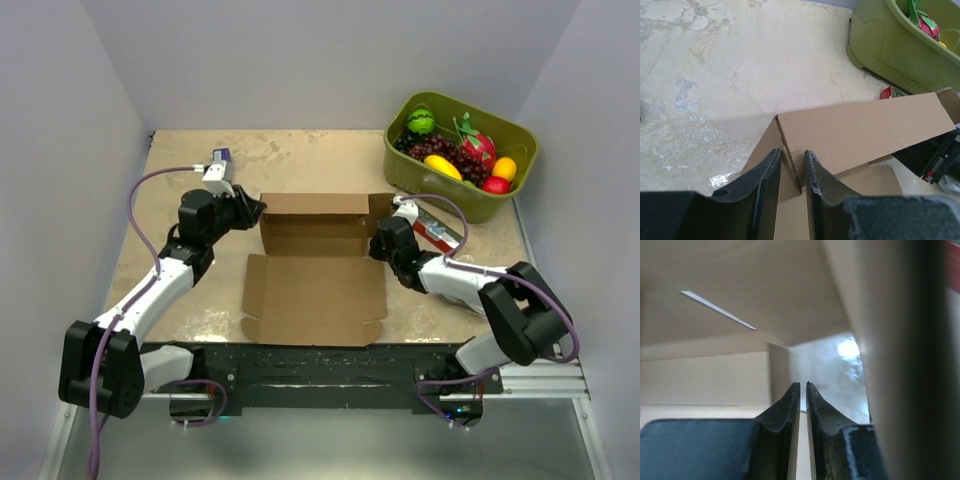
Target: Fold the paper box
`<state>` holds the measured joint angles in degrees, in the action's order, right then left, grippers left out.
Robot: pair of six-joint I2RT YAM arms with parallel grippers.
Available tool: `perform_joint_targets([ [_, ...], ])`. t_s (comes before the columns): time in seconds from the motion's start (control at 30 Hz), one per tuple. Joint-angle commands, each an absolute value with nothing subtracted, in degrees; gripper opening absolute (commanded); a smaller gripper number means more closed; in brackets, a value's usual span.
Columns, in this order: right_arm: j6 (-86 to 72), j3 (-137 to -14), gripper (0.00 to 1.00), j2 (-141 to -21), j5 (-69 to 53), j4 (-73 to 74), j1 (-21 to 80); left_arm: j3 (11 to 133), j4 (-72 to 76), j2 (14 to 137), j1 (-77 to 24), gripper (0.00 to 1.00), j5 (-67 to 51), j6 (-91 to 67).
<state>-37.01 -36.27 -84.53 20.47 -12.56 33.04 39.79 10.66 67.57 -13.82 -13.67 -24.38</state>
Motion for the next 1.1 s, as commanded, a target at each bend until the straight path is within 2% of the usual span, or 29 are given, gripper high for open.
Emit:
perform_joint_targets([
  [0.0, -34.7, -37.8, 0.13, -85.7, 15.6, -19.9, 33.0, 37.5, -3.1, 69.7, -14.8, 0.3, -13.4, -21.3],
  [0.47, -35.2, -38.8, 0.12, -93.7, 9.2, -24.8, 33.0, 37.6, -3.1, 70.0, -14.9, 0.3, -13.6, -21.3],
  [0.8, -37.3, -41.5, 0.07, -98.5, 11.9, -16.3, 33.3, 37.7, -3.2, 70.0, -15.0, 0.3, -13.7, -21.3],
  [1.07, -38.2, -39.8, 0.06, -96.9, 16.1, -11.5, 34.7, 37.7, -3.2, 70.0, -15.1, 0.3, -13.7, -21.3],
])
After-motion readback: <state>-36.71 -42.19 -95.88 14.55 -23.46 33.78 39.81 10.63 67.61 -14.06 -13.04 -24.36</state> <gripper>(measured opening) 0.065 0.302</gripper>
